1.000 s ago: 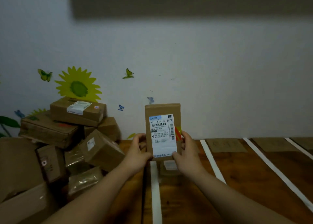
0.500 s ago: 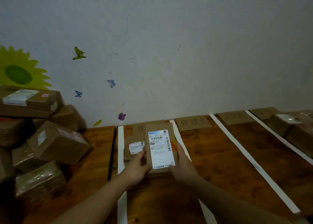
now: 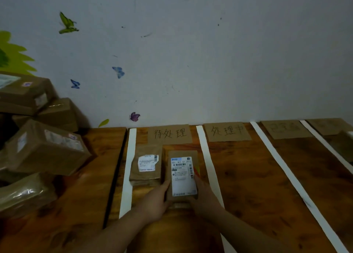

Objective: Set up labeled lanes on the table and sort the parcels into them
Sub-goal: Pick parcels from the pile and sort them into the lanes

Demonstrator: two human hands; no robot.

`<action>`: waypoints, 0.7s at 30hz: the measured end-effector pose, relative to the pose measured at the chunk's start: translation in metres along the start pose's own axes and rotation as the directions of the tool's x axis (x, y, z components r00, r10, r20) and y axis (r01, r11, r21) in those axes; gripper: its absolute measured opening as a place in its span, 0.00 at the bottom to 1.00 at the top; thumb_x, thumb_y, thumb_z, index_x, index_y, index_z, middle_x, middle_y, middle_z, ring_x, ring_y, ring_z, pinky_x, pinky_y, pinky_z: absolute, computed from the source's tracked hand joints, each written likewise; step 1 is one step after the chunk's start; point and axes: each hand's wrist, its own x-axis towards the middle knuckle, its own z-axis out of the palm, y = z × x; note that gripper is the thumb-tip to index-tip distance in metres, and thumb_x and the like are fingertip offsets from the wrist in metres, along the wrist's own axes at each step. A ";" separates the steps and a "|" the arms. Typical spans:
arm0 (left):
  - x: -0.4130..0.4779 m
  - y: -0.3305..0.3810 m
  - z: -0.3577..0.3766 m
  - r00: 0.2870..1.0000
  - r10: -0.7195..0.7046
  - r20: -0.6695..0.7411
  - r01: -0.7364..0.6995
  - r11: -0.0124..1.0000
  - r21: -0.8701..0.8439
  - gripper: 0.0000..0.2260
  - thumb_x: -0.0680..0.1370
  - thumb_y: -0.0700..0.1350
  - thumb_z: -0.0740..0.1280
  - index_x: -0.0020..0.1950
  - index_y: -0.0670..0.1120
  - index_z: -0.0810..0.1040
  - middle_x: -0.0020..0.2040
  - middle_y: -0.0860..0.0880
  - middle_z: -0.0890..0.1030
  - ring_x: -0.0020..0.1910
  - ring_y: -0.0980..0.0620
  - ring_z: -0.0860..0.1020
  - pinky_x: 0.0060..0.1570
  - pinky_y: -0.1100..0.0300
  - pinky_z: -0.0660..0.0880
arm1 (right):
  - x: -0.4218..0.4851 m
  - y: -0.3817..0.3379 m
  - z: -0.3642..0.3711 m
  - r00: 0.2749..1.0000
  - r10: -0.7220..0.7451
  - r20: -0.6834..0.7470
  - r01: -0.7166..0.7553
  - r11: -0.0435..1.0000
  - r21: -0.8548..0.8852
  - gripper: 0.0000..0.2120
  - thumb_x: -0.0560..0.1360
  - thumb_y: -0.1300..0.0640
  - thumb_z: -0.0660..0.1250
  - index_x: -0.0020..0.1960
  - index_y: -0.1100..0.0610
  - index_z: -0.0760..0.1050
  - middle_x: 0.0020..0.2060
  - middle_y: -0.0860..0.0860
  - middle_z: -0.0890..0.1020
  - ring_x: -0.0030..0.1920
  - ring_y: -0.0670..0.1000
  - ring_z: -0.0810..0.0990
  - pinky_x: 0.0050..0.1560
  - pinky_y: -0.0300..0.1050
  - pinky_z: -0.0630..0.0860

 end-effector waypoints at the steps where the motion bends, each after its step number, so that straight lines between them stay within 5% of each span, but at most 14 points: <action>1: 0.004 0.002 0.001 1.000 -0.018 -0.024 0.020 0.997 0.073 0.33 0.77 0.50 0.63 0.75 0.63 0.47 0.71 0.54 0.67 0.68 0.54 0.67 0.65 0.60 0.67 | 0.008 0.002 -0.004 1.000 -0.010 0.022 0.011 0.999 -0.031 0.39 0.76 0.50 0.66 0.78 0.46 0.45 0.75 0.50 0.59 0.74 0.52 0.60 0.72 0.52 0.63; 4: 0.013 0.009 0.001 0.985 -0.019 -0.172 0.114 0.818 0.564 0.32 0.78 0.56 0.59 0.77 0.57 0.45 0.70 0.47 0.63 0.68 0.48 0.61 0.66 0.54 0.61 | 0.025 0.005 -0.012 0.996 -0.024 0.088 0.033 0.994 -0.101 0.40 0.78 0.50 0.64 0.78 0.47 0.38 0.77 0.52 0.53 0.75 0.54 0.56 0.73 0.52 0.60; 6: 0.020 0.013 0.000 0.977 0.006 -0.211 0.145 0.707 0.692 0.31 0.78 0.57 0.58 0.77 0.56 0.47 0.73 0.45 0.58 0.72 0.44 0.54 0.71 0.47 0.52 | 0.031 0.006 -0.015 0.994 -0.048 0.101 0.060 0.990 -0.127 0.40 0.79 0.48 0.62 0.78 0.48 0.37 0.77 0.52 0.51 0.75 0.55 0.55 0.73 0.53 0.59; 8: 0.024 0.016 -0.002 0.977 -0.048 -0.206 0.179 0.706 0.685 0.32 0.78 0.58 0.58 0.77 0.58 0.45 0.77 0.45 0.47 0.75 0.42 0.41 0.70 0.44 0.37 | 0.035 0.006 -0.018 0.992 -0.060 0.115 0.080 0.980 -0.182 0.40 0.78 0.46 0.62 0.78 0.49 0.37 0.77 0.53 0.49 0.76 0.56 0.54 0.74 0.54 0.58; 10: 0.024 0.017 -0.004 0.976 -0.125 -0.176 0.210 0.738 0.641 0.34 0.77 0.60 0.59 0.76 0.60 0.43 0.78 0.46 0.41 0.75 0.43 0.35 0.67 0.44 0.32 | 0.035 0.005 -0.023 0.993 -0.064 0.102 0.087 0.969 -0.233 0.41 0.77 0.44 0.64 0.78 0.49 0.40 0.77 0.53 0.48 0.76 0.58 0.52 0.74 0.56 0.57; 15: -0.001 0.016 -0.039 0.949 -0.208 -0.238 0.304 0.804 0.510 0.35 0.75 0.61 0.61 0.76 0.59 0.45 0.78 0.49 0.41 0.75 0.47 0.36 0.71 0.43 0.39 | 0.033 -0.031 -0.032 0.989 -0.150 -0.006 0.145 0.961 -0.237 0.35 0.76 0.45 0.64 0.77 0.49 0.51 0.76 0.52 0.54 0.75 0.56 0.55 0.72 0.54 0.62; 21: -0.078 -0.022 -0.132 0.865 -0.322 -0.384 0.463 0.807 0.366 0.34 0.76 0.62 0.60 0.77 0.56 0.50 0.78 0.49 0.44 0.76 0.47 0.41 0.72 0.42 0.46 | 0.026 -0.126 0.014 0.943 -0.314 0.113 0.333 0.913 -0.235 0.31 0.77 0.44 0.62 0.76 0.49 0.57 0.75 0.54 0.57 0.73 0.58 0.58 0.70 0.51 0.59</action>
